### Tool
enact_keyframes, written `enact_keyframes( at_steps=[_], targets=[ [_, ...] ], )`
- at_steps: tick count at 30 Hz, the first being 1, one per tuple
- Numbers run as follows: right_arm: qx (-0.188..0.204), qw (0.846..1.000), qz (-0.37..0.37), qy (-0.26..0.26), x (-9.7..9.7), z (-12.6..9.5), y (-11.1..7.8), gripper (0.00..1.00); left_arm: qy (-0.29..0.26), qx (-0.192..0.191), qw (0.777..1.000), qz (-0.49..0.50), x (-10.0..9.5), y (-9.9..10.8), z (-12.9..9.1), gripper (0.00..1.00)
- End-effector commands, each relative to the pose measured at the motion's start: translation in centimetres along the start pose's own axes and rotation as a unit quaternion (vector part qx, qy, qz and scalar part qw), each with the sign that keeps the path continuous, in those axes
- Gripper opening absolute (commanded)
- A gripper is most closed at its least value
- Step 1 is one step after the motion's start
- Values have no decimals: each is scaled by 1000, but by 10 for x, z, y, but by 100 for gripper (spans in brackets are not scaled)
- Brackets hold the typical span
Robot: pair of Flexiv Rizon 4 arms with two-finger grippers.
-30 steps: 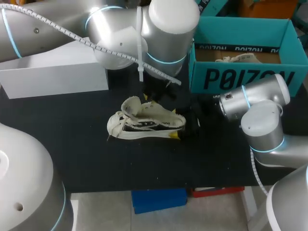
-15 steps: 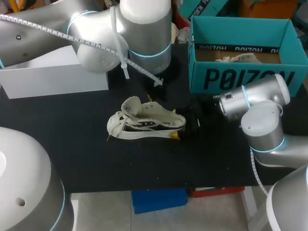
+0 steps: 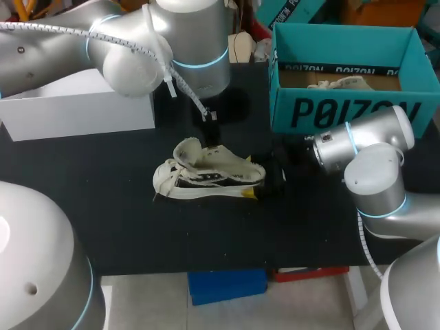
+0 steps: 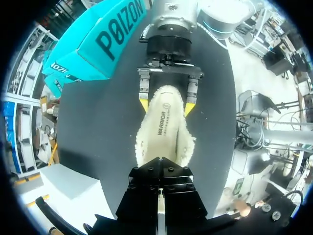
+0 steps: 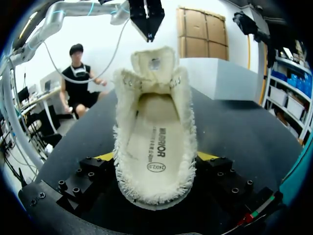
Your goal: Take the shoe out of the shoebox, open the shoe tongue, remove and reinsert the insole, then place the shoe into the shoebox
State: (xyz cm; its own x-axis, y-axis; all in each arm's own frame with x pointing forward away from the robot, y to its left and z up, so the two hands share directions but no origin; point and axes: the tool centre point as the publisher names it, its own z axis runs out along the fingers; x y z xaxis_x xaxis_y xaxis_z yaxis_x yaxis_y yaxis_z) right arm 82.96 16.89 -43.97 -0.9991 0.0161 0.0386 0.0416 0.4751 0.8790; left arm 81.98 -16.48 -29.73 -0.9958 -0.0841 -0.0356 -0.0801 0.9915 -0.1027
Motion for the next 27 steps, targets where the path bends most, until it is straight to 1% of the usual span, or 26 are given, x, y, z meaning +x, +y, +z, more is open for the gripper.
enact_keyframes(
  at_steps=[1,2,3,9,15,16,21,25,27],
  targets=[
    [1,1000,1,-1,-1,1,-3,0,92,11,995,25,-10,-10,10,0],
    [1,1000,1,-1,-1,1,-3,0,111,22,993,26,-10,-10,13,0],
    [1,1000,1,-1,-1,1,-3,0,119,27,992,28,-9,-11,15,0],
    [1,1000,1,-1,-1,1,-3,0,147,25,988,29,-8,-12,29,0],
    [1,1000,1,-1,-1,1,-3,0,160,9,987,29,-3,-5,40,0],
    [1,1000,1,-1,-1,1,-3,0,169,9,985,28,-3,-4,42,0],
    [1,1000,1,-1,-1,1,-3,0,178,5,984,28,1,0,49,0],
    [1,1000,1,-1,-1,1,-3,0,200,23,979,28,2,2,51,0],
    [1,1000,1,-1,-1,1,-3,0,199,23,979,28,2,3,51,0]
  ],
)
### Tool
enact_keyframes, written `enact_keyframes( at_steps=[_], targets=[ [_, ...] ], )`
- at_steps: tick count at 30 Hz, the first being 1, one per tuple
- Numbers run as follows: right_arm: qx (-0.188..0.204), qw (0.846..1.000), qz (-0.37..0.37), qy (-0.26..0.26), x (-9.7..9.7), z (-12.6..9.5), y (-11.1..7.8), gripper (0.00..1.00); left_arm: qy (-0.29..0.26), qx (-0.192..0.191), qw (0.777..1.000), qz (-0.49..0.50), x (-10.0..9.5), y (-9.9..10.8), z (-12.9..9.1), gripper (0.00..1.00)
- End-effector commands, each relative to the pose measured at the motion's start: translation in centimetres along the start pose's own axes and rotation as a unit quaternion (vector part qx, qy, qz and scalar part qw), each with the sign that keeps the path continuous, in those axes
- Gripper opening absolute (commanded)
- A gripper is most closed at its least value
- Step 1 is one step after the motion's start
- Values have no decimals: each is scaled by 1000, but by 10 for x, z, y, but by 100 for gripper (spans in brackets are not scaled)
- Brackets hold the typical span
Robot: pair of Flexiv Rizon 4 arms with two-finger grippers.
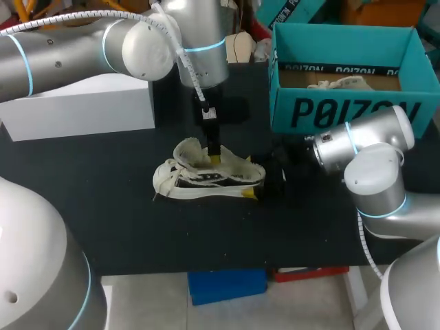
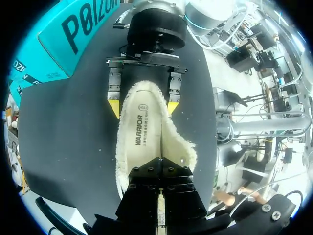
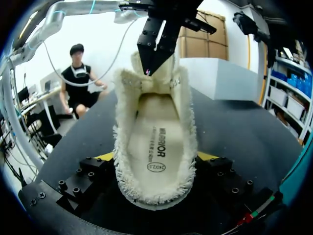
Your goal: Take the shoe out of the shoebox, open the shoe tongue, remove and reinsert the insole, then place the shoe into the shoebox
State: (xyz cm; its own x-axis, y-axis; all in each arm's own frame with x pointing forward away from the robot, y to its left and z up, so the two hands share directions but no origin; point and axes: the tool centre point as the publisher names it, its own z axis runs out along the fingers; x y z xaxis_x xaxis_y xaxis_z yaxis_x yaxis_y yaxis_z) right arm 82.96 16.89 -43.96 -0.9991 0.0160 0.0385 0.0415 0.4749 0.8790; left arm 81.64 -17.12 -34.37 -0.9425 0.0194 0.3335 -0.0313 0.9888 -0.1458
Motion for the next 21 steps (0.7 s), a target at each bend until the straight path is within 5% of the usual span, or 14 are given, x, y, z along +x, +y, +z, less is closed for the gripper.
enact_keyframes(
  at_steps=[1,21],
  targets=[
    [1,1000,1,-1,-1,1,-3,0,10,5,1000,4,-5,5,3,0],
    [1,1000,1,-1,-1,1,-3,0,4,16,999,31,-3,5,4,0]
  ],
)
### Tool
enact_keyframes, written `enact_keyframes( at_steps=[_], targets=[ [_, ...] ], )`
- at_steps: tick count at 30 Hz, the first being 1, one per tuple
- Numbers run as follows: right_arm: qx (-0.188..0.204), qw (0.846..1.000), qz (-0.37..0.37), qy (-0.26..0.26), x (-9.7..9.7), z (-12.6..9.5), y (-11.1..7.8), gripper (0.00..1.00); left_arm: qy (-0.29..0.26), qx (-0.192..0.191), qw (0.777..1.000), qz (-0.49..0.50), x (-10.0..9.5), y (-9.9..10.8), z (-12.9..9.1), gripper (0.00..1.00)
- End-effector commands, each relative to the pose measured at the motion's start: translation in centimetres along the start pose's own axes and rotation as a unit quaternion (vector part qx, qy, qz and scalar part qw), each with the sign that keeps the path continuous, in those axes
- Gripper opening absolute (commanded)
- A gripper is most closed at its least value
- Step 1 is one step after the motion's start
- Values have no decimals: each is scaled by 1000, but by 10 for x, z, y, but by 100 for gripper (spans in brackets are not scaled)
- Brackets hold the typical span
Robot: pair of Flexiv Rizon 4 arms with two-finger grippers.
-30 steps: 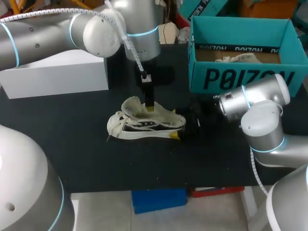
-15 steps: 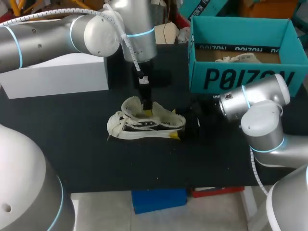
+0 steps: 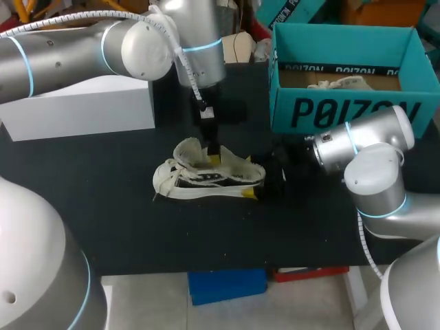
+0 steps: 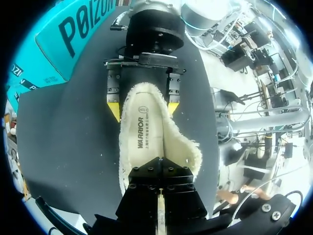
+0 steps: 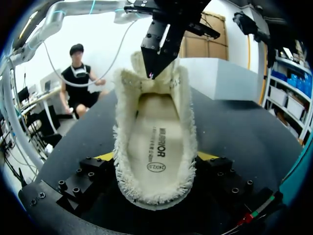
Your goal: Take the shoe out of the shoebox, open the shoe tongue, remove and reinsert the insole, then place the shoe into the shoebox
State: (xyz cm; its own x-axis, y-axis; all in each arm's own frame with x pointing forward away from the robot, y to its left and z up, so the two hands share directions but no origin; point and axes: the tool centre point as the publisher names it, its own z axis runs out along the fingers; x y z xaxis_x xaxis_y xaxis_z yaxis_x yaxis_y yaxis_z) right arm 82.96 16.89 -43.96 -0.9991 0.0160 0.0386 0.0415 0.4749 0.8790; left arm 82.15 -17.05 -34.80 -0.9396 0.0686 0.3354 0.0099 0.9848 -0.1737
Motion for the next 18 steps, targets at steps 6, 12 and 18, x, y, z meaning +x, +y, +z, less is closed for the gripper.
enact_keyframes(
  at_steps=[6,12,18],
  targets=[
    [1,1000,1,-1,-1,1,-3,0,5,11,1000,10,4,4,6,0],
    [1,1000,1,-1,-1,1,-3,0,9,13,1000,14,6,1,17,0],
    [1,1000,1,-1,-1,1,-3,0,11,9,1000,14,6,-1,27,0]
  ],
)
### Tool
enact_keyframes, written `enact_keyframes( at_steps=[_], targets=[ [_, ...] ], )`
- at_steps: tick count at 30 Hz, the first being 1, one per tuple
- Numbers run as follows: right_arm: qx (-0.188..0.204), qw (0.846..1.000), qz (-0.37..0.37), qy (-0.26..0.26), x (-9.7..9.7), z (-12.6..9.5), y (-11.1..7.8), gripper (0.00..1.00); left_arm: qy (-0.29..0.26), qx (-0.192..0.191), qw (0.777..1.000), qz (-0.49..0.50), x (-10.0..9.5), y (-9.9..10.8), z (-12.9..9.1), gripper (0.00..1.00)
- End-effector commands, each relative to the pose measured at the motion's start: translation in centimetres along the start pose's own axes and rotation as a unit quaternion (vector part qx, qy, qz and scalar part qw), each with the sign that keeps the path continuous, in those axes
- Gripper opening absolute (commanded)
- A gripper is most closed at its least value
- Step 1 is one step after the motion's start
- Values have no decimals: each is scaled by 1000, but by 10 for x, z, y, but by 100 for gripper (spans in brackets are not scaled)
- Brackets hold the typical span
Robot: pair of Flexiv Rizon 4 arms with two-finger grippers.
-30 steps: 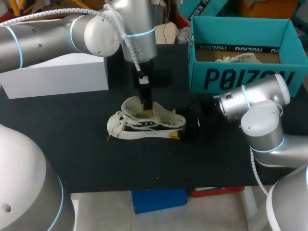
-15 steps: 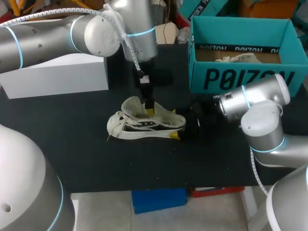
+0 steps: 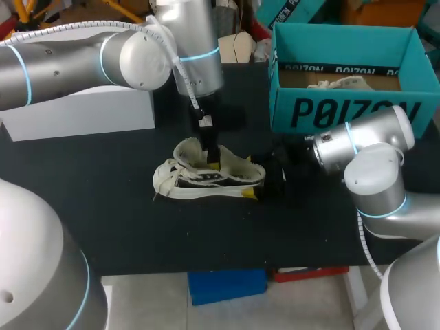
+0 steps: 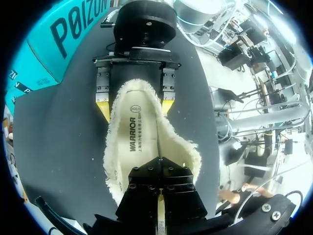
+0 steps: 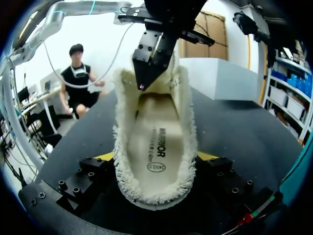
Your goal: Take the shoe out of the shoebox, open the shoe tongue, remove and reinsert the insole, then place the shoe into the shoebox
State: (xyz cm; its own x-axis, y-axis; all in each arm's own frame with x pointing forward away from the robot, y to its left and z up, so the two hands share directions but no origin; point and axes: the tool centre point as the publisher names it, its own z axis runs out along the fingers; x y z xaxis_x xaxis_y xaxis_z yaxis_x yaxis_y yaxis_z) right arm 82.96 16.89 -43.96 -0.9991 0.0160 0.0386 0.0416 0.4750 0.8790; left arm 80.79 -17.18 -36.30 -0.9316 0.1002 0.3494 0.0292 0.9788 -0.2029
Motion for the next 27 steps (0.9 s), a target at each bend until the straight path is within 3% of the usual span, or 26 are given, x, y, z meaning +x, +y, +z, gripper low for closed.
enact_keyframes(
  at_steps=[1,27],
  targets=[
    [1,1000,1,-1,-1,1,-3,0,2,-1,1000,1,-2,-2,10,0],
    [1,1000,1,-1,-1,1,-3,0,-3,-13,1000,-8,4,-3,51,0]
  ],
)
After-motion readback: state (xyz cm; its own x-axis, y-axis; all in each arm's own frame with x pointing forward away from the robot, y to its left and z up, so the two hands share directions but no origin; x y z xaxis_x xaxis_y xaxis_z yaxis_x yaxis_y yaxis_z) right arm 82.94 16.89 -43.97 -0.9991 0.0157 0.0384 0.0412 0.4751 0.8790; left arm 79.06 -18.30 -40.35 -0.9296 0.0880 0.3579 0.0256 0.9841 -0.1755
